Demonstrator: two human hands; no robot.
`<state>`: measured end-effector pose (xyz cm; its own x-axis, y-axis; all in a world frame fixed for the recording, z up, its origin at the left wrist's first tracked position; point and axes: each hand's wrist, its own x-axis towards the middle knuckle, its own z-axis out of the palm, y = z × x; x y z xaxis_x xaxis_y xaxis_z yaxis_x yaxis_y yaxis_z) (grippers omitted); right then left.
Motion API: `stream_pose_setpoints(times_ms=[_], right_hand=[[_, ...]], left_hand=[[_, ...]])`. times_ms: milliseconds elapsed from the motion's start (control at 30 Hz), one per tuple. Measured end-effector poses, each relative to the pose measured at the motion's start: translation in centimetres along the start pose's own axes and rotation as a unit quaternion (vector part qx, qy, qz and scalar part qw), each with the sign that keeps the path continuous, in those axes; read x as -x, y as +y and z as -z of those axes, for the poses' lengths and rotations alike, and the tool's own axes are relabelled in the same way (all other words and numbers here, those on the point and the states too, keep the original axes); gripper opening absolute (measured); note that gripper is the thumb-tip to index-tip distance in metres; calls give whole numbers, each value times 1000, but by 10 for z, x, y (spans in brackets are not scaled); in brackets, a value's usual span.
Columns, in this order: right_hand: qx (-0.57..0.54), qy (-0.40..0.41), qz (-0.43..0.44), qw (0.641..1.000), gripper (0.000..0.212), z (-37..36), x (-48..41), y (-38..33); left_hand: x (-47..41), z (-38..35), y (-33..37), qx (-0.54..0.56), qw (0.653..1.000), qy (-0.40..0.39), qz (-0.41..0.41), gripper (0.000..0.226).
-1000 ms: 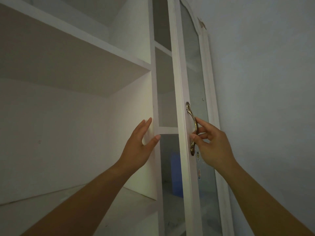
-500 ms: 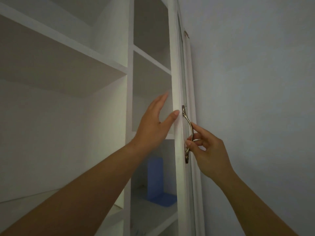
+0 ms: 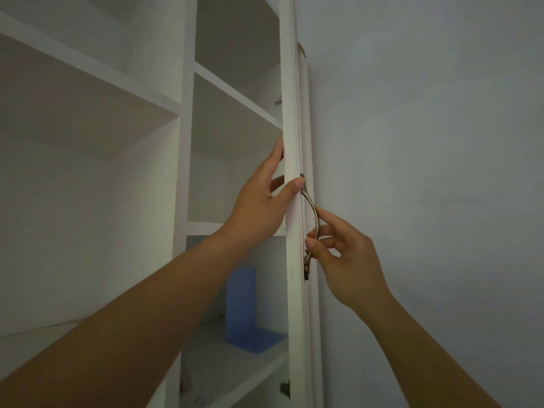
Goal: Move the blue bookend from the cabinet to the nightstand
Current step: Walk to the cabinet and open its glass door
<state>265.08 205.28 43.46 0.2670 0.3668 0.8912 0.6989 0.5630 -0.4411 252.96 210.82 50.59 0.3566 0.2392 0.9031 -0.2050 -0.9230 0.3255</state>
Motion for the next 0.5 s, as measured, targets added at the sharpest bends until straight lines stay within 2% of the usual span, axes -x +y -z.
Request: stream_pose_setpoints(times_ms=[200,500], right_hand=[[-13,15,5,1000,43,17,1,9],[-22,80,-16,996,34,57,18,19]], left_hand=[[-2,-19,2,0,1000,12,-8,63],[-10,-66,18,-48,998,5,-37,66]])
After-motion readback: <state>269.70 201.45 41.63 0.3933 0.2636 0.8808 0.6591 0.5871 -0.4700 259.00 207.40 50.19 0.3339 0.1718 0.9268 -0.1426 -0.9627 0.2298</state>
